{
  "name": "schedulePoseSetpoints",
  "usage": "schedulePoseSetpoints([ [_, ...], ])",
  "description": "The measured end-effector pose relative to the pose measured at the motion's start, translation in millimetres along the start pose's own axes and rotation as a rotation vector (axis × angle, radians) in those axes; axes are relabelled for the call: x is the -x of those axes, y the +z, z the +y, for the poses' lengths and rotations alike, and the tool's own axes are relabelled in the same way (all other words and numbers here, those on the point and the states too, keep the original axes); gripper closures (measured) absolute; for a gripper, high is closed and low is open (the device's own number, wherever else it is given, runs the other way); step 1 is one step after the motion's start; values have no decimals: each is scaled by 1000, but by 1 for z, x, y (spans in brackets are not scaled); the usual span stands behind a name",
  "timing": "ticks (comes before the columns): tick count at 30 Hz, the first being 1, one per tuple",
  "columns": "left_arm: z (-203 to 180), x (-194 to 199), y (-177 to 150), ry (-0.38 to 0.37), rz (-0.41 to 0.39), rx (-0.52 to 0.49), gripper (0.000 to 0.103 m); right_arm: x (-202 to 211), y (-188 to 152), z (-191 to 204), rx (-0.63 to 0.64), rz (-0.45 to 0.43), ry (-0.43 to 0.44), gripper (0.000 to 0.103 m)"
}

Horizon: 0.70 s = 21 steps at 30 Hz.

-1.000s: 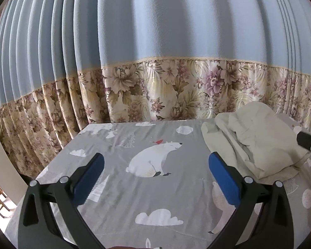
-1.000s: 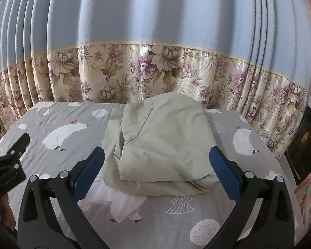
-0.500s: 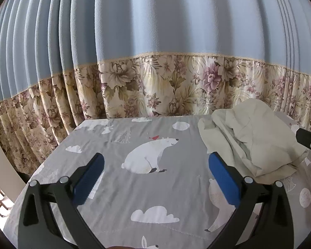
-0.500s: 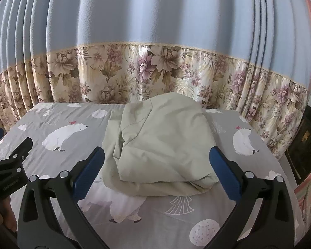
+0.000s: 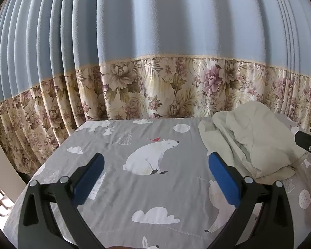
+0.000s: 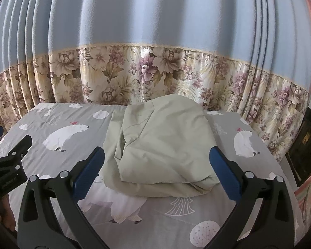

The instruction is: Fold large clothes

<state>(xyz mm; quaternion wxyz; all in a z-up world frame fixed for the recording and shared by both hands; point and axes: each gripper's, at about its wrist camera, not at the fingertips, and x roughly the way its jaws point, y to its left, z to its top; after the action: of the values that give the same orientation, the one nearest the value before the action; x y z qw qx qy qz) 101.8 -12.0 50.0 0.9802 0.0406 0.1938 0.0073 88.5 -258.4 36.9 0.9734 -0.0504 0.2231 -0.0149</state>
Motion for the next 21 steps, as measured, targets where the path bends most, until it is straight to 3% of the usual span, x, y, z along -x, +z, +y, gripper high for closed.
schedulePoseSetpoints([
  [7, 3, -3, 2, -40, 33, 46, 2, -2, -1, 2, 8, 4, 0, 3],
  [21, 7, -6, 6, -29, 41, 77, 2, -1, -2, 3, 17, -9, -2, 3],
])
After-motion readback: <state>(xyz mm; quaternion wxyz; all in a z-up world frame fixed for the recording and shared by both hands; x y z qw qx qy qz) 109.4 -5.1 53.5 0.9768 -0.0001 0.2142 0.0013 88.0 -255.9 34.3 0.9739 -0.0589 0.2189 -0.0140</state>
